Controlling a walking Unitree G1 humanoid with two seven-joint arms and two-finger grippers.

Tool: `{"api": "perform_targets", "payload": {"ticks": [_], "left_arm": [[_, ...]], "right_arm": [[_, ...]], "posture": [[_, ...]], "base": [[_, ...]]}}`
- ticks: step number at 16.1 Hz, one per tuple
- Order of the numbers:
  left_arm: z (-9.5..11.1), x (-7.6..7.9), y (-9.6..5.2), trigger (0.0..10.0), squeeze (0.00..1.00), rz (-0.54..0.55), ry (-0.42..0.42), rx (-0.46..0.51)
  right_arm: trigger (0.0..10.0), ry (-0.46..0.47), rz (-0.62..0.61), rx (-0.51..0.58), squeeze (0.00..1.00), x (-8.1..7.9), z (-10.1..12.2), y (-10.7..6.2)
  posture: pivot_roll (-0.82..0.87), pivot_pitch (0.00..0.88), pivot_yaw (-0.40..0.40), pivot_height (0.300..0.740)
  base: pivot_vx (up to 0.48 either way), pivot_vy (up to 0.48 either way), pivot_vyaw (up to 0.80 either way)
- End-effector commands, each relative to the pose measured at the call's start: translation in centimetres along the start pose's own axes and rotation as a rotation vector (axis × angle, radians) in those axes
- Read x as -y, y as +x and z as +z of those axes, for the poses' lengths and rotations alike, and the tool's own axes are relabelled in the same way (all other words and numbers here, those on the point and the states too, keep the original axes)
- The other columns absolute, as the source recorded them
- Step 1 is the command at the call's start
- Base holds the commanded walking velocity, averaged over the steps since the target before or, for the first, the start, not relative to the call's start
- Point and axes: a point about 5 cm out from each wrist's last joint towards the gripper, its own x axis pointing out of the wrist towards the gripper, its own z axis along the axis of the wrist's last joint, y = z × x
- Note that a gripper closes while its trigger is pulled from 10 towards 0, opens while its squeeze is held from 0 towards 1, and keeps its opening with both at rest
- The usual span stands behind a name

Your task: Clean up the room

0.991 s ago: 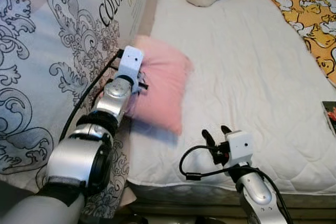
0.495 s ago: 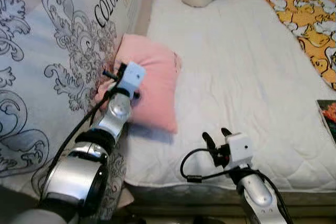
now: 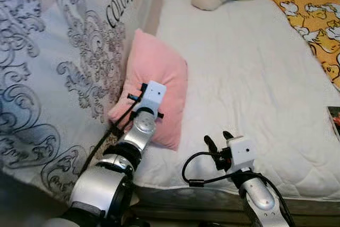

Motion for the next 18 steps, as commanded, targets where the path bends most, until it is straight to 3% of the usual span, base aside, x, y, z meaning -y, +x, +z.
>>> {"api": "perform_targets", "payload": {"ticks": [1, 3, 5, 6, 9, 11, 14, 16, 17, 18], "left_arm": [[0.5, -0.4, 0.2, 10.0, 1.00, 0.017, 0.031, 0.023], [1.6, -2.2, 0.7, 10.0, 1.00, 0.078, 0.073, 0.094], [4.0, -4.9, 1.2, 10.0, 1.00, 0.150, 0.122, 0.233], [4.7, -5.1, 1.0, 10.0, 1.00, 0.152, 0.132, 0.288], [4.0, -3.5, -0.8, 10.0, 1.00, 0.039, 0.087, 0.337], [2.5, -3.2, -1.9, 10.0, 1.00, -0.002, 0.126, 0.344], [1.3, -3.5, -2.0, 10.0, 1.00, -0.002, 0.196, 0.331], [1.6, -3.8, -2.4, 10.0, 1.00, -0.067, 0.047, 0.322], [2.2, -4.2, -3.4, 10.0, 0.97, -0.120, 0.003, 0.391], [2.0, -4.3, -4.1, 10.0, 0.00, -0.174, -0.075, 0.384]], "right_arm": [[10.0, -0.008, -0.011, 0.010, 0.00, 0.5, 0.1, 0.1], [10.0, -0.007, -0.013, 0.009, 0.00, 0.5, 0.1, 0.1], [10.0, -0.006, -0.011, 0.007, 0.00, 0.5, 0.0, 0.1], [10.0, -0.005, -0.005, 0.006, 0.00, 0.4, 0.0, 0.1], [10.0, -0.005, 0.005, 0.008, 0.00, 0.4, 0.0, 0.5], [10.0, 0.000, 0.002, 0.010, 0.00, 0.4, -0.1, 0.9], [10.0, 0.006, 0.012, 0.013, 0.00, -0.1, -0.2, 1.1], [10.0, -0.006, 0.019, 0.032, 0.00, -0.3, 0.1, 1.1], [10.0, -0.006, -0.051, 0.060, 0.00, 0.6, 0.6, 1.0], [10.0, 0.009, -0.163, 0.074, 0.00, 2.0, 0.9, 0.8]], "posture": [[-0.07, 0.000, 0.029, 0.740], [-0.06, 0.000, 0.024, 0.740], [-0.04, 0.000, 0.020, 0.740], [-0.03, 0.000, 0.015, 0.740], [-0.01, 0.000, 0.015, 0.740], [0.00, 0.000, 0.021, 0.740], [0.01, 0.000, 0.013, 0.740], [0.00, 0.000, 0.020, 0.740], [0.01, 0.000, 0.023, 0.740], [0.01, 0.000, 0.023, 0.740]], "base": [[0.000, 0.000, 0.00], [0.000, 0.000, 0.00], [0.000, 0.000, 0.00], [0.000, 0.000, 0.00], [0.000, 0.000, 0.00], [0.000, 0.000, 0.00], [0.000, 0.000, 0.00], [0.000, 0.000, 0.00], [0.000, 0.000, 0.00], [0.000, 0.000, 0.00]]}}
